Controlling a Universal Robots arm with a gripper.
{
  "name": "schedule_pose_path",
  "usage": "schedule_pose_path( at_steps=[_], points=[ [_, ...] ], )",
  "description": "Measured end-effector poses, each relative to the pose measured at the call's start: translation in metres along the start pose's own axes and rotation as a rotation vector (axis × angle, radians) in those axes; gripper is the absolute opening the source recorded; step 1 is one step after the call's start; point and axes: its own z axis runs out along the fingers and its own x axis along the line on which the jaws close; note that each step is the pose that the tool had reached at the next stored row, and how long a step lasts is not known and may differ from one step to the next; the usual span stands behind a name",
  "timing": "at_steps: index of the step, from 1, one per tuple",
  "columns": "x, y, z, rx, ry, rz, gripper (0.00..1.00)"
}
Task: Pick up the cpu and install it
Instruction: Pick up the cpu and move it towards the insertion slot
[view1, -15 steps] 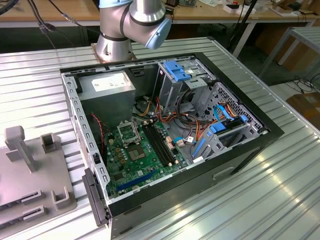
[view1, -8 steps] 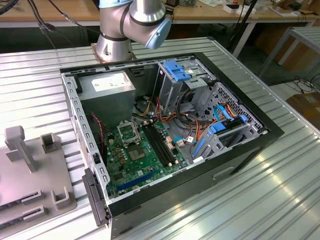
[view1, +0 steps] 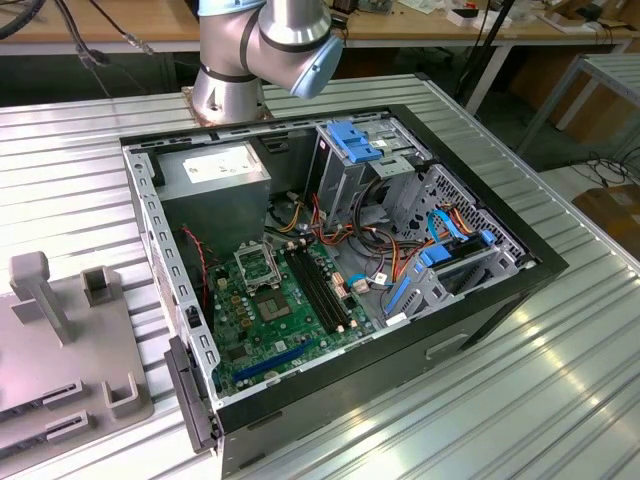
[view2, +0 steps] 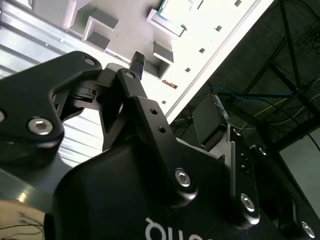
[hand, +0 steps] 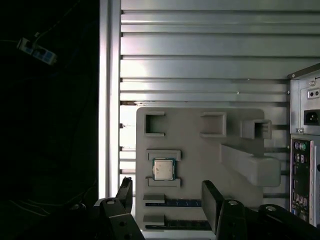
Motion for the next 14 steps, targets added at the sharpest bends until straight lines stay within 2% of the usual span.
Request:
schedule_pose_path(
  at_steps=[6,10,14],
  points=[
    [-0.0004,0.0016,0.0114,0.0004,0.0002,0.0,0.66],
    [-0.0006,0.0,0.0201,0.005,0.0002,0.004,0.66],
    [-0.0007,-0.0002,0.0222,0.0052,0.0002,0.004,0.66]
  ],
)
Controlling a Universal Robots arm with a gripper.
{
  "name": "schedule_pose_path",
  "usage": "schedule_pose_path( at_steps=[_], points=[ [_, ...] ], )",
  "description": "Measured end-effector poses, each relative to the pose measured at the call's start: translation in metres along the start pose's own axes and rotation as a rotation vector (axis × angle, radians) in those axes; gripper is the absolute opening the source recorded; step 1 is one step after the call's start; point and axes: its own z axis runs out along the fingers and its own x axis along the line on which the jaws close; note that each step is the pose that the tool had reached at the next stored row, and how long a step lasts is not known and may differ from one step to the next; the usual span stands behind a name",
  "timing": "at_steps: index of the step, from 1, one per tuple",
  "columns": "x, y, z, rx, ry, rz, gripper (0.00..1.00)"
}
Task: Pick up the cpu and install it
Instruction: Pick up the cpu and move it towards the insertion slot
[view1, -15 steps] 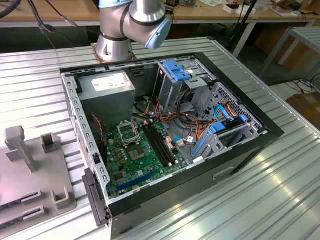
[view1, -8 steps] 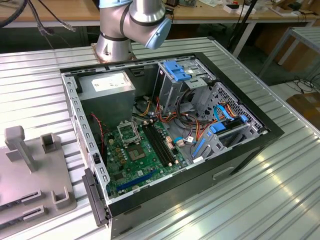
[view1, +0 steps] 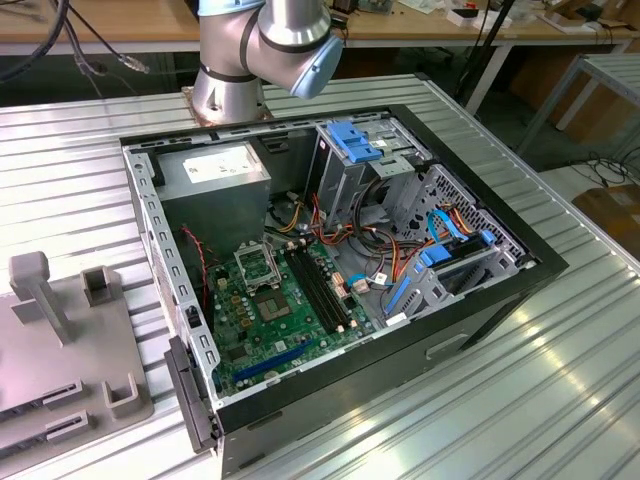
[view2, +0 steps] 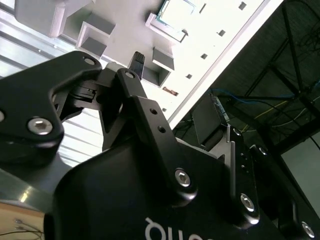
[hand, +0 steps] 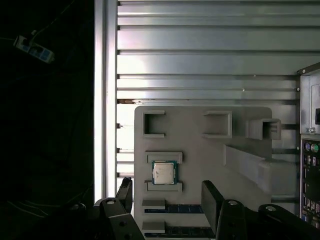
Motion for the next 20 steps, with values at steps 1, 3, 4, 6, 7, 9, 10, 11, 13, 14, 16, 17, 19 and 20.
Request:
schedule_pose_path(
  at_steps=[1,3,4,6,7,9,10,11,13,14,16,17,19,20],
  points=[
    [0.0,0.0,0.0006,-0.0001,-0.0002,0.0,0.66],
    [0.0,-0.0001,0.0013,0.0,0.0,0.0,0.66],
    [0.0,-0.0001,0.0015,0.0,0.0,0.0,0.66],
    [-0.0001,-0.0002,0.0024,-0.0001,-0.0001,0.0,0.66],
    [-0.0001,-0.0003,0.0032,-0.0001,-0.0002,0.0,0.66],
    [-0.0002,-0.001,0.0044,0.0,-0.0001,0.0,0.66],
    [-0.0002,-0.001,0.0052,-0.0001,-0.0002,0.0,0.66],
    [-0.0002,-0.0011,0.0054,0.0,0.0,0.0,0.66],
    [-0.0002,-0.0012,0.0058,0.0001,0.0001,0.0,0.66],
    [-0.0002,-0.0012,0.0065,0.0,0.0,0.0,0.66],
    [-0.0002,-0.0013,0.0072,0.0,0.0,0.0,0.66],
    [-0.0002,-0.0013,0.0072,0.0,-0.0001,0.0,0.66],
    [-0.0002,-0.0013,0.0072,0.0,0.0,0.0,0.66],
    [-0.0003,-0.0013,0.0077,0.0,0.0,0.0,0.66]
  ],
)
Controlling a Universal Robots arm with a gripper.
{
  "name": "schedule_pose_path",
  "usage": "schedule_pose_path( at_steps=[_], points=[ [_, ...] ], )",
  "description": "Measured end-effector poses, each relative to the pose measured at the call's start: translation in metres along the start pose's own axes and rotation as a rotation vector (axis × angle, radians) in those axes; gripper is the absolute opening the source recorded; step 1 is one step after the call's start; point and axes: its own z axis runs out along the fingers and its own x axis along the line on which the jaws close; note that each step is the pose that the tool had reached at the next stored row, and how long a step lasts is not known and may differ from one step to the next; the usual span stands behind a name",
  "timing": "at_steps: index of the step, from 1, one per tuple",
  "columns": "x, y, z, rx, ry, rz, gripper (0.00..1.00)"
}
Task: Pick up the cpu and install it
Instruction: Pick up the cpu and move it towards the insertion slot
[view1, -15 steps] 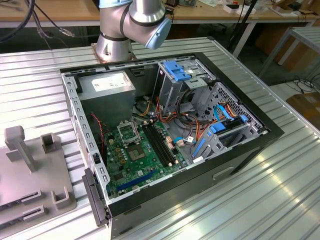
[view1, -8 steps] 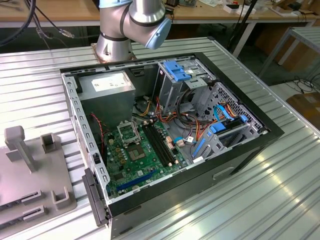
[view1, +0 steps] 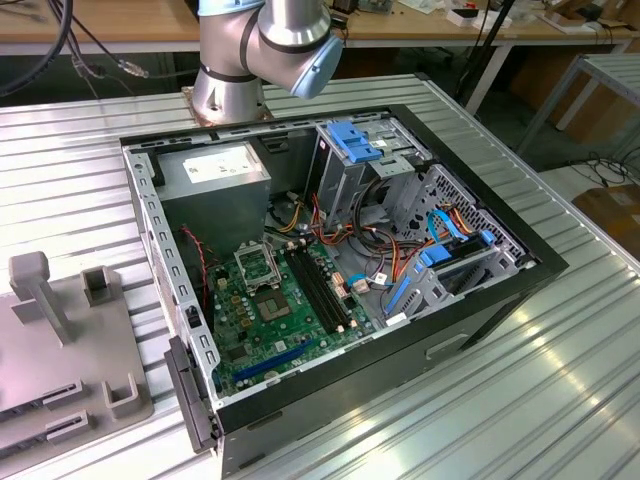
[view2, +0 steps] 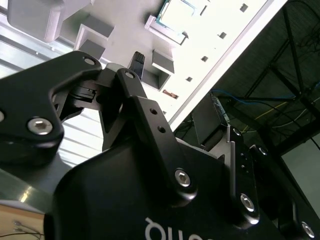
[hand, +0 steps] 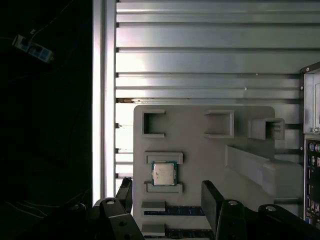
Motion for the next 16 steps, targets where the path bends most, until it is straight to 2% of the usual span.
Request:
schedule_pose_path(
  at_steps=[11,16],
  points=[
    [0.0,0.0,0.0007,0.0,0.0,0.0,0.66],
    [-0.0003,-0.0008,0.0085,-0.0001,-0.0001,0.0,0.66]
  ],
)
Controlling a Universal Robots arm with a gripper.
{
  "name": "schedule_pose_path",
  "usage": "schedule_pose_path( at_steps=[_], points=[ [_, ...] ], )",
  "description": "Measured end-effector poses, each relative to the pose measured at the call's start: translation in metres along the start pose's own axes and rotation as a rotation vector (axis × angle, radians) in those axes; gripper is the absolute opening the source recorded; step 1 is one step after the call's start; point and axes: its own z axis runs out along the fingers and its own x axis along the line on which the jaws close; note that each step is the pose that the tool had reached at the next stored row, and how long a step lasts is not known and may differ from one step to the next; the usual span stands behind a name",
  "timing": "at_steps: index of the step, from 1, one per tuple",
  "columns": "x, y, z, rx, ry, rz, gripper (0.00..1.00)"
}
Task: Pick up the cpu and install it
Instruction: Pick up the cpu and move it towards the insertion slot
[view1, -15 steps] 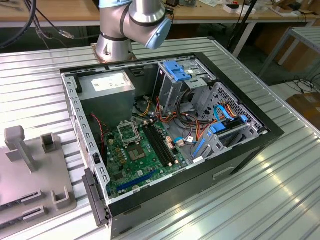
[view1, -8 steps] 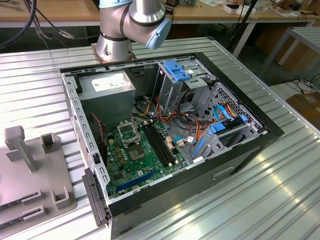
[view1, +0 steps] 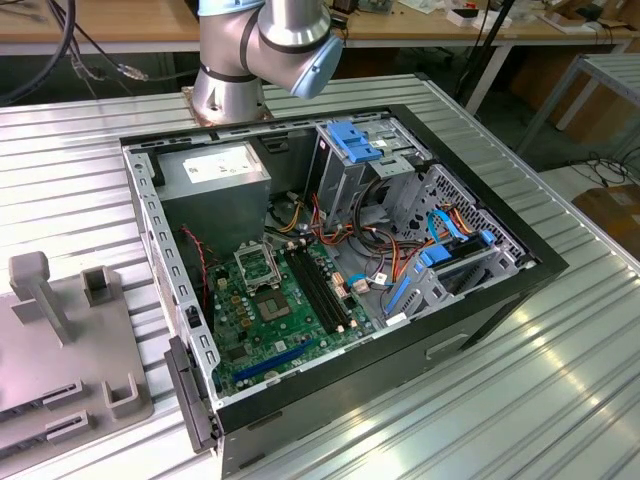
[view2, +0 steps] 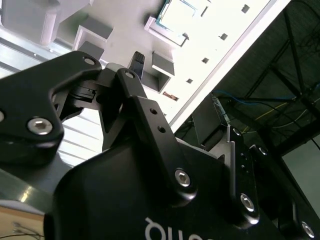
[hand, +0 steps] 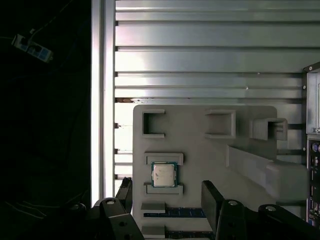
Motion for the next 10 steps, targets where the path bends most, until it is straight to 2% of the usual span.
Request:
schedule_pose_path(
  at_steps=[2,3,4,6,10],
  points=[
    [0.0,-0.0034,0.0033,0.0,0.0001,0.0,0.66],
    [0.0,-0.0071,0.0053,0.0,0.0,0.0,0.66],
    [0.0,-0.0149,0.0097,0.0001,0.0001,0.0,0.66],
    [0.0,-0.0223,0.0143,0.0,0.0,0.0,0.66],
    [-0.0003,-0.0243,0.0218,-0.0008,-0.0007,0.0,0.66]
  ],
)
